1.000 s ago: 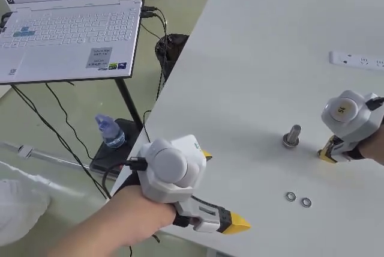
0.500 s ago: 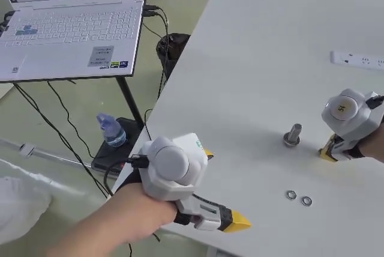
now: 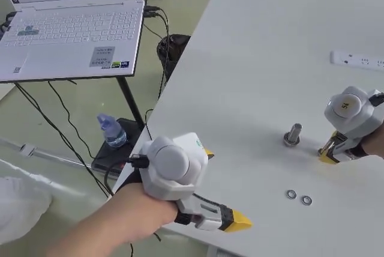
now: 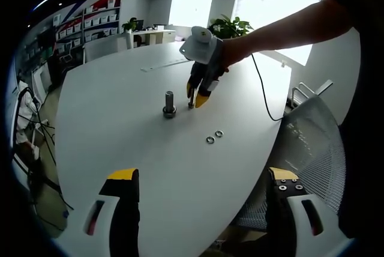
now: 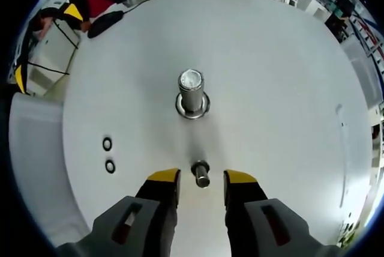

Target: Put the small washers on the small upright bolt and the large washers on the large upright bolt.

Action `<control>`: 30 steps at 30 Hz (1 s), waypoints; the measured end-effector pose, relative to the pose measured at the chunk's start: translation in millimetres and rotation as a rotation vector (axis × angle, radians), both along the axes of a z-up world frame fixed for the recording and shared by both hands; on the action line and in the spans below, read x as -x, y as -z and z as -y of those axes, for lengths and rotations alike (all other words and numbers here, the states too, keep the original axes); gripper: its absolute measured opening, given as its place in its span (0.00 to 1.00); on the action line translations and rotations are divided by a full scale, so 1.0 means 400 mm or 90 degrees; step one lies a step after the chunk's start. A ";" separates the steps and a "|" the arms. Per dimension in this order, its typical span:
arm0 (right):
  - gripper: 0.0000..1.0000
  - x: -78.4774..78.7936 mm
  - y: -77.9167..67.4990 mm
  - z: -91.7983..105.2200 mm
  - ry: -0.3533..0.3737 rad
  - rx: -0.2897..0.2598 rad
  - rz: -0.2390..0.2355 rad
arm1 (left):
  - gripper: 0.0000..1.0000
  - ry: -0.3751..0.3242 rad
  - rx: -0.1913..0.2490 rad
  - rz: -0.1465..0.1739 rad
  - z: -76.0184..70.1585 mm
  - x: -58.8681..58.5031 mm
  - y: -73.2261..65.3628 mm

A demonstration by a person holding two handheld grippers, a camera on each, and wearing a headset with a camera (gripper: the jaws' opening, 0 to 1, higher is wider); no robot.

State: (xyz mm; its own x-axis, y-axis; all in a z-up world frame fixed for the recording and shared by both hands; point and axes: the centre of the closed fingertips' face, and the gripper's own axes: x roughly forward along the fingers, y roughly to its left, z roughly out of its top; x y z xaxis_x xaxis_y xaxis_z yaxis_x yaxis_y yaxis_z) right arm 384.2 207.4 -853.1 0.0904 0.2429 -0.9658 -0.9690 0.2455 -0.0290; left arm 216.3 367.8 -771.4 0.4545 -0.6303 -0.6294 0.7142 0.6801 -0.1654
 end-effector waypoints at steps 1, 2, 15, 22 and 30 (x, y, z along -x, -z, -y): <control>0.31 -0.002 -0.003 0.000 0.003 -0.003 -0.001 | 0.87 -0.001 0.000 0.000 -0.002 0.001 0.001; 0.31 -0.003 -0.006 -0.002 0.006 -0.007 -0.002 | 0.87 -0.001 -0.001 0.000 -0.002 0.001 0.001; 0.30 0.011 -0.054 -0.001 -0.010 -0.010 0.003 | 0.87 0.007 -0.007 0.011 -0.001 0.008 -0.013; 0.32 0.021 -0.098 -0.015 -0.024 -0.017 -0.008 | 0.88 0.013 -0.008 0.017 -0.002 0.007 -0.036; 0.33 0.037 -0.126 -0.024 -0.029 -0.027 -0.006 | 0.93 0.008 -0.007 0.016 0.001 0.012 -0.045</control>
